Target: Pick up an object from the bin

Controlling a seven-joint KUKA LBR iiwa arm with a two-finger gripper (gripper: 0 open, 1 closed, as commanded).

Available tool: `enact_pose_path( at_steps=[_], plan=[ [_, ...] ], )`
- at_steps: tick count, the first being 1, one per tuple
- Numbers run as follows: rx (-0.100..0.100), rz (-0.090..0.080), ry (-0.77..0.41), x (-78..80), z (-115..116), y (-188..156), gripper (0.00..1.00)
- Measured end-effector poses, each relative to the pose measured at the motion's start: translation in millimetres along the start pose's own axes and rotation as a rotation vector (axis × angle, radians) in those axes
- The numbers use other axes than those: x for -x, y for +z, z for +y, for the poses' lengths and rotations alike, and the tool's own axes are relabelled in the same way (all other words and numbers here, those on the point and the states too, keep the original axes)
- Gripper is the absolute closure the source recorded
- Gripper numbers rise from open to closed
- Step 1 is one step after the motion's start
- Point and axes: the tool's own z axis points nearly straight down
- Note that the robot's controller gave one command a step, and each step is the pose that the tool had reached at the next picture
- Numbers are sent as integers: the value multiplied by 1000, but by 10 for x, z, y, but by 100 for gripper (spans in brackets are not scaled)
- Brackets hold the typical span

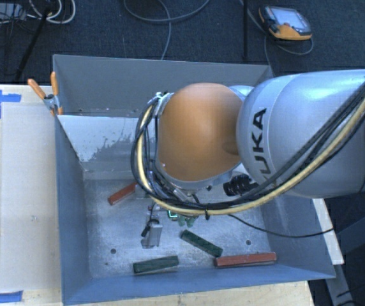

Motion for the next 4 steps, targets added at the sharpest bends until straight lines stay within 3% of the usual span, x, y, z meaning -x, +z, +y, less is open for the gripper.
enact_pose_path(
  at_steps=[1, 2, 3, 4],
  plan=[
    [0, -3, -574, 139, 206, 1529, 0],
    [-2, -10, -762, 334, 40, 1596, 0],
    [-2, -9, -942, 350, 188, 1592, 0],
    [-4, -10, -1674, 950, 60, 1586, 0]
  ],
)
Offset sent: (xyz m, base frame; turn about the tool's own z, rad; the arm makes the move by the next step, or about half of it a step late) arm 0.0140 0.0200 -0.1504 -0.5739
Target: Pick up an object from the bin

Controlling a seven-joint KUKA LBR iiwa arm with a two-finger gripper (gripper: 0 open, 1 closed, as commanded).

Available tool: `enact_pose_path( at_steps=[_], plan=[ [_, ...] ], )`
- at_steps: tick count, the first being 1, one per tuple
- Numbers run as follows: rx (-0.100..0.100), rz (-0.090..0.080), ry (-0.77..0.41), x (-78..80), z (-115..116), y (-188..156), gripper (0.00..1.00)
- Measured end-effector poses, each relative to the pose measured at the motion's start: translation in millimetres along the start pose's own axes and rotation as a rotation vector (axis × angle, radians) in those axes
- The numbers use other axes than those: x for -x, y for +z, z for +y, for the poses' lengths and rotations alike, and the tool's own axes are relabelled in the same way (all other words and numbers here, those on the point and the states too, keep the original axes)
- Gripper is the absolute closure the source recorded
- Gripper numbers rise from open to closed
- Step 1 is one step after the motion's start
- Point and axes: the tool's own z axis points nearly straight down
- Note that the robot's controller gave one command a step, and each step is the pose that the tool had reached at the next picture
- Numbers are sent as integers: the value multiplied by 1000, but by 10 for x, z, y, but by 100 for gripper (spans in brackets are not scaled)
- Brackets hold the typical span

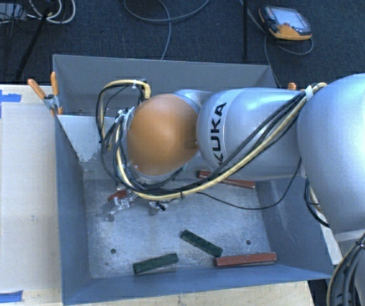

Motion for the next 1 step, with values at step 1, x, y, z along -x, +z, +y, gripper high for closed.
enact_pose_path(
  at_steps=[1],
  plan=[
    [2, -1, 4, 1, 5, 3, 100]
  ],
)
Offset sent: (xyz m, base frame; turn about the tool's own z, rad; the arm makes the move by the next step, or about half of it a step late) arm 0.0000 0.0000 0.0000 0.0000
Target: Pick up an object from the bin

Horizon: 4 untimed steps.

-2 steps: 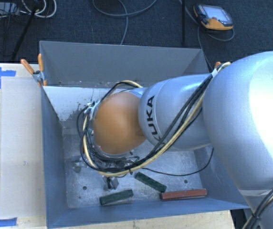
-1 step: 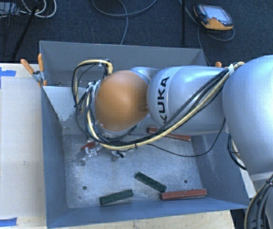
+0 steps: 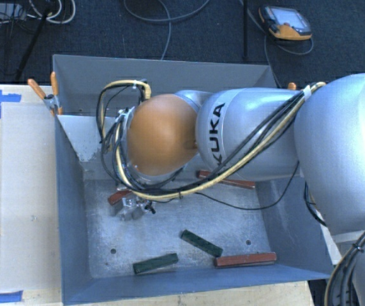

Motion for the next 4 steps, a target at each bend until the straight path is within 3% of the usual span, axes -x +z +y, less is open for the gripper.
enact_pose_path(
  at_steps=[1, 2, 3, 4],
  plan=[
    [-8, -2, 3, 347, 135, -691, 100],
    [0, 0, 11, 317, 143, -644, 0],
    [5, 3, -217, -178, 419, -168, 0],
    [5, 2, -378, -433, 639, 9, 0]
  ],
)
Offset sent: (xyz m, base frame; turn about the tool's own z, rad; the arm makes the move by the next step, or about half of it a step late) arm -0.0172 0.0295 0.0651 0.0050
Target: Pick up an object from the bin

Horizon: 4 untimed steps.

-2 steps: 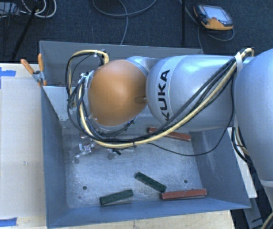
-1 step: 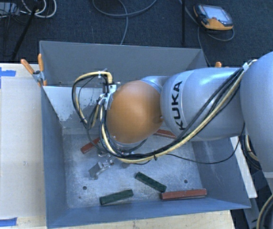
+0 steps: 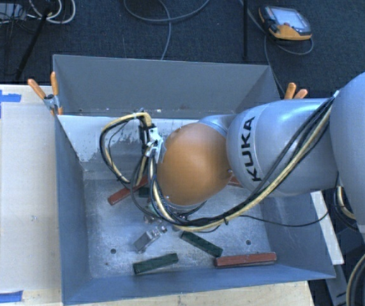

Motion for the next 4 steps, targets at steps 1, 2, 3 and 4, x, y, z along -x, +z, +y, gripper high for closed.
enact_pose_path(
  at_steps=[1, 2, 3, 4],
  plan=[
    [-4, 0, -199, 53, -63, -7, 0],
    [-9, 1, -373, -97, 243, -21, 0],
    [-3, 4, -560, -759, 104, -8, 0],
    [1, -1, -763, -758, 590, 0, 0]
  ],
)
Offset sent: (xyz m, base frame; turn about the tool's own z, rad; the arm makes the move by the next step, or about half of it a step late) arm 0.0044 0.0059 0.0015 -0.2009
